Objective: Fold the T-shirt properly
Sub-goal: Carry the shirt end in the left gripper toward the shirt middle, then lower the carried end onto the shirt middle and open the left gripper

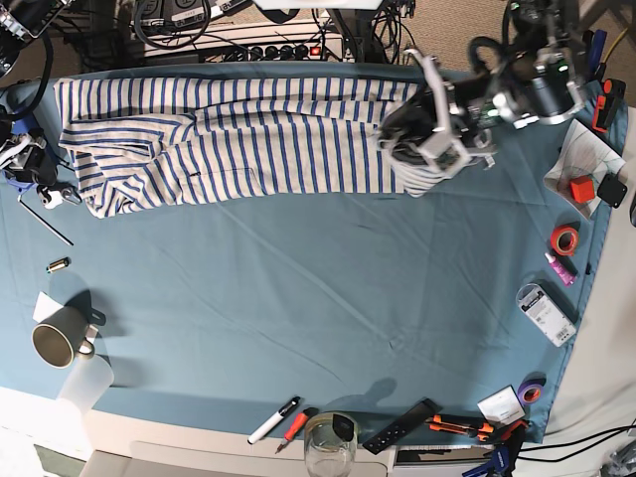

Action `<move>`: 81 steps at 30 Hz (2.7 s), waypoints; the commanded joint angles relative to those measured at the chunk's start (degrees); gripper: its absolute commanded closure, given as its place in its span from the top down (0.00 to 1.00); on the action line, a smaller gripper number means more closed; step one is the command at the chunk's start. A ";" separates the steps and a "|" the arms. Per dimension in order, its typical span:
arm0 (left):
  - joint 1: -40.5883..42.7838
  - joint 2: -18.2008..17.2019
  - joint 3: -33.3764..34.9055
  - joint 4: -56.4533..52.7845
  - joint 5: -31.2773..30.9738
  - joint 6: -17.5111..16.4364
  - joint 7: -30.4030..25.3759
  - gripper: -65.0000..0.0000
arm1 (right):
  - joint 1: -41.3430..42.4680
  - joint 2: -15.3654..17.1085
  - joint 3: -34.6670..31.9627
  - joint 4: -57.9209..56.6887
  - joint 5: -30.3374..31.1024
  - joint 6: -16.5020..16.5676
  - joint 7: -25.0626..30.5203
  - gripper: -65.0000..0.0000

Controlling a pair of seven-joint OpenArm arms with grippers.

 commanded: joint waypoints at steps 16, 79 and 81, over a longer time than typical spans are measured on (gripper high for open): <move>-9.01 6.10 24.52 -3.58 22.69 5.84 -8.17 0.00 | 0.37 -0.04 0.63 0.90 0.90 0.06 1.01 0.49; -9.86 17.79 37.68 -7.10 37.33 14.36 -1.11 0.22 | 1.31 -1.62 0.59 0.90 -0.61 0.06 1.01 0.49; -8.74 16.94 37.68 -7.10 40.44 16.26 -2.25 0.44 | 1.31 -1.62 0.59 0.90 -0.61 0.06 1.01 0.49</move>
